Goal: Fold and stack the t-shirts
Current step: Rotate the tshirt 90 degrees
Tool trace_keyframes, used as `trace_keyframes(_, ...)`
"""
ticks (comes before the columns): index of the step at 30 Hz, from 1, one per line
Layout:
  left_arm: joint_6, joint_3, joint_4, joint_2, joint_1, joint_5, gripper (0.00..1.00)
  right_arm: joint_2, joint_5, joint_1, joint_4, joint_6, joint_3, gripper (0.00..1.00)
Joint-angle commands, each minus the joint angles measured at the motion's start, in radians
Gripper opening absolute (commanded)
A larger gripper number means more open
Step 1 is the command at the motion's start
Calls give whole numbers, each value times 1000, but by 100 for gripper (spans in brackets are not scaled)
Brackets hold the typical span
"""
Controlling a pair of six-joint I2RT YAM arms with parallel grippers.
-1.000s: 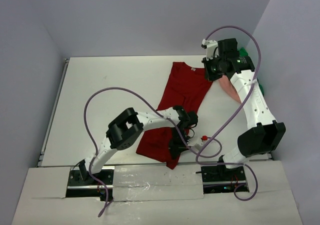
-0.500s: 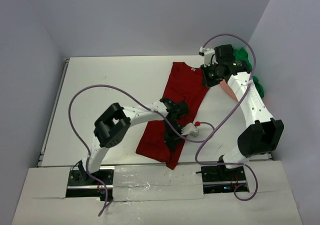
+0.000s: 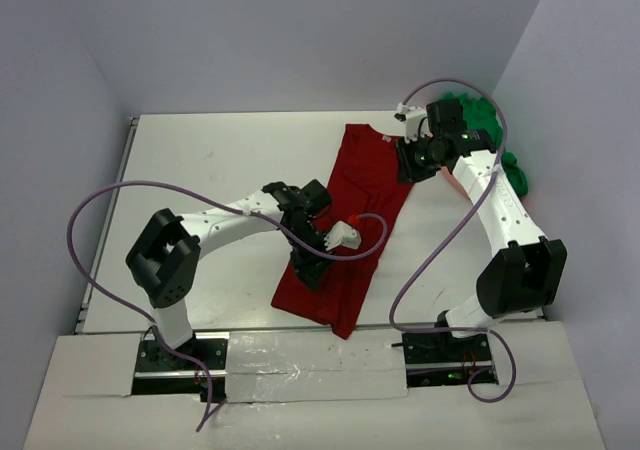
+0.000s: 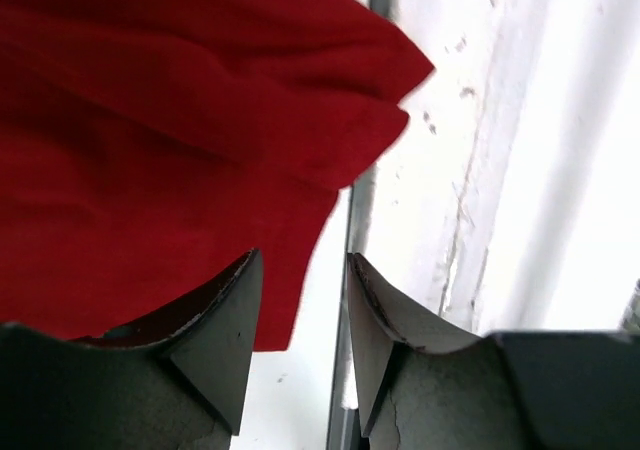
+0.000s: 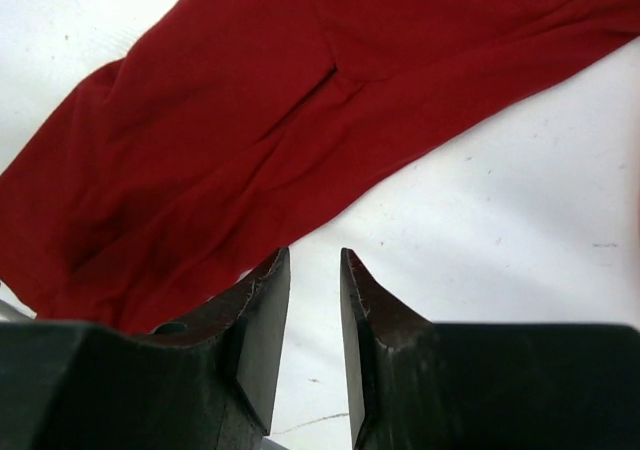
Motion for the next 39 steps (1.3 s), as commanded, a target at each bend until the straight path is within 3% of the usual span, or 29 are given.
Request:
trace_keyframes(1,47,-43,-8,5,8,99,48,-19,3,12,59,5,-27,35)
trace_keyframes(6,58,-81,57,-7,72,93,49,17,35,48,162,5,-90,31)
trace_keyframes(11,53,-54,82,-21,207,123,49,115,3,155,113,16,-67,30)
trace_keyframes(17,122,-50,-7,11,243,278,51,151,157,272,127,24,-84,32)
trace_keyframes(19,194,-44,-85,42,243,307,59,160,125,275,113,17,-72,32)
trace_keyframes(20,203,-44,-97,56,244,301,71,162,106,282,105,11,-75,33)
trace_keyframes(22,199,-56,-76,44,257,295,73,162,80,298,94,-13,-84,33)
trace_keyframes(23,141,-98,15,-23,278,252,75,151,174,336,147,-7,-111,33)
trace_keyframes(29,-25,-205,302,-185,332,117,76,181,362,363,220,-13,-106,34)
trace_keyframes(36,-212,-345,622,-398,460,-154,77,321,609,364,346,-15,-54,35)
trace_keyframes(39,-267,-405,751,-482,513,-310,77,414,710,354,367,20,20,27)
